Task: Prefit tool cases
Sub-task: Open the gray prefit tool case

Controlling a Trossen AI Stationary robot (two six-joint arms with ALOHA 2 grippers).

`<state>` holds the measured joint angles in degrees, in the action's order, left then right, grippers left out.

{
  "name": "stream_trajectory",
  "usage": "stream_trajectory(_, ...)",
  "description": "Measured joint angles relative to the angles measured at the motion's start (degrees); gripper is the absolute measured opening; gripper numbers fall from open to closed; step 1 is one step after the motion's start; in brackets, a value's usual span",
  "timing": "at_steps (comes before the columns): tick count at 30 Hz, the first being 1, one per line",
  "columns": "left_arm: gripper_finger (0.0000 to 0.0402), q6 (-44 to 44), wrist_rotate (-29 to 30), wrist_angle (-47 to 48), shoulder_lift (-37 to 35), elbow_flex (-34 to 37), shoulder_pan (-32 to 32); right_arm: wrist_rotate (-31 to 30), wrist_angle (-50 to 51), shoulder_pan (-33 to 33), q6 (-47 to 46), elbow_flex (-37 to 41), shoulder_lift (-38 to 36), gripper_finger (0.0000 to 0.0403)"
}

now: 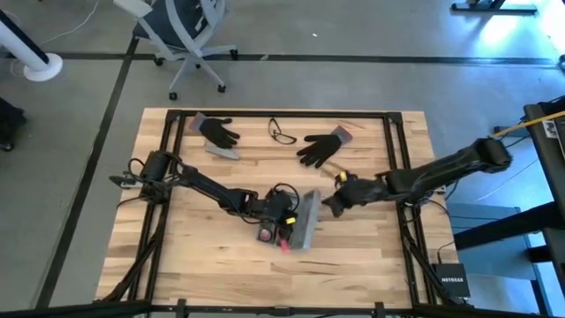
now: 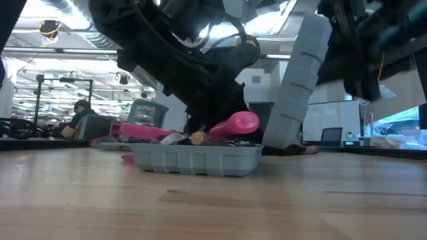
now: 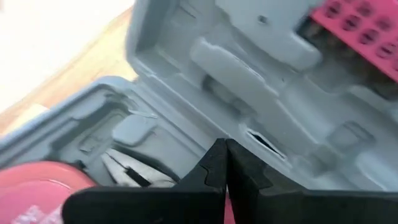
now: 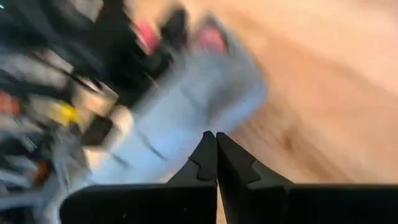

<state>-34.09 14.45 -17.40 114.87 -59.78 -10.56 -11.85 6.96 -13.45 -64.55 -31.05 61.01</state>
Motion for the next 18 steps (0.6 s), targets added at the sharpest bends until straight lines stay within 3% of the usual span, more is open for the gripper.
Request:
stream_trajectory(3, 0.0000, 0.03, 0.14, 0.14, 0.00, 0.01, 0.44, -5.45, -2.99, 0.00, 1.14, -1.84, -3.71, 0.0000)
stream_trajectory(6, 0.0000, 0.94, 0.12, 0.19, 0.00, 0.06, 0.67, -5.86, -7.95, 0.33, 4.80, -3.87, -3.69, 0.0000)
stream_trajectory(11, 0.0000, 2.81, 0.12, 0.38, 0.00, 0.07, 1.13, -4.91, -6.56, 0.39, 3.54, -5.41, 4.27, 0.0000)
stream_trajectory(18, 0.0000, 2.56, 0.38, 0.59, 0.00, 0.10, 1.62, 8.50, -6.18, 0.21, 3.29, -11.99, 17.63, 0.0000)
